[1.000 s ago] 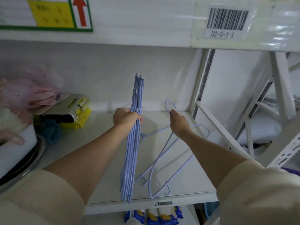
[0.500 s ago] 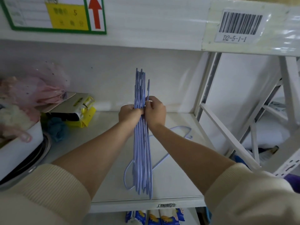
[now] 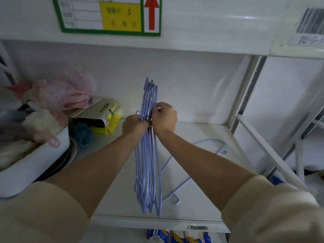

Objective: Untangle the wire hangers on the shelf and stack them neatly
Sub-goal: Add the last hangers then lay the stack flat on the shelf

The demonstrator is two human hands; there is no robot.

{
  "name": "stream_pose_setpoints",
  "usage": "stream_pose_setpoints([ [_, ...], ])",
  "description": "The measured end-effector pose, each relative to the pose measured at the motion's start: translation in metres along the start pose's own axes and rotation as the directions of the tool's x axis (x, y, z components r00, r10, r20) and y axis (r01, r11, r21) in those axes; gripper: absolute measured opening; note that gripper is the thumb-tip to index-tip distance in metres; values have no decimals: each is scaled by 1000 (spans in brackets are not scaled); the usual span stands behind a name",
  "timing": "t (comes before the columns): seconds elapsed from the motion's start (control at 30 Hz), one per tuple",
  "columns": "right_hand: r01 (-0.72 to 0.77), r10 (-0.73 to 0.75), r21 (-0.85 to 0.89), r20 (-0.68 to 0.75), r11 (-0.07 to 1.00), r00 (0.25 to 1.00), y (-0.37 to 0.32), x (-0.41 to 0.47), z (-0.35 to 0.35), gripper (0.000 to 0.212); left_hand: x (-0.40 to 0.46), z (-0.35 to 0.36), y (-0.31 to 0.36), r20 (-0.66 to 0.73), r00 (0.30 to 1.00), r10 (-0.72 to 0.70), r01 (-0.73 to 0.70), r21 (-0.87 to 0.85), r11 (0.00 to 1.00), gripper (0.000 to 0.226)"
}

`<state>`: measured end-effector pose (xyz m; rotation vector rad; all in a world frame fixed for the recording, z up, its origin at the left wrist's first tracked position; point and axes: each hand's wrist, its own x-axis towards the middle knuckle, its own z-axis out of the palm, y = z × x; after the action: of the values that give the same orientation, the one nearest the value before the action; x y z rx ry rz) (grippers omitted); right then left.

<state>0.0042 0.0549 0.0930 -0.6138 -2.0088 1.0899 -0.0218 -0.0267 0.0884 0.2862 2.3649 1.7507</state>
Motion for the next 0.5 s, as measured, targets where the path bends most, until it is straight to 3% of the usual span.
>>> stream_pose_setpoints([
  [0.1, -38, 38, -3, 15, 999, 999, -2, -3, 18, 21, 8, -8, -10, 7, 999, -35, 35, -64, 997, 6],
  [0.2, -75, 75, -11, 79, 997, 994, -4, -5, 34, 19, 16, -15, -16, -52, 996, -72, 68, -86, 994, 19],
  [0.33, -38, 33, 28, 168, 999, 985, 9, 2, 34, 22, 27, -23, -25, -94, 989, -110, 106, -52, 993, 11],
  [0.4, -71, 94, -156, 145, 985, 985, 38, 9, 23, 22, 32, -27, -29, -78, 990, -116, 115, -13, 993, 17],
  [0.5, -81, 262, -568, 245, 819, 933, 95, 16, 4, 27, 40, -29, -38, -55, 996, -76, 79, 39, 996, 10],
])
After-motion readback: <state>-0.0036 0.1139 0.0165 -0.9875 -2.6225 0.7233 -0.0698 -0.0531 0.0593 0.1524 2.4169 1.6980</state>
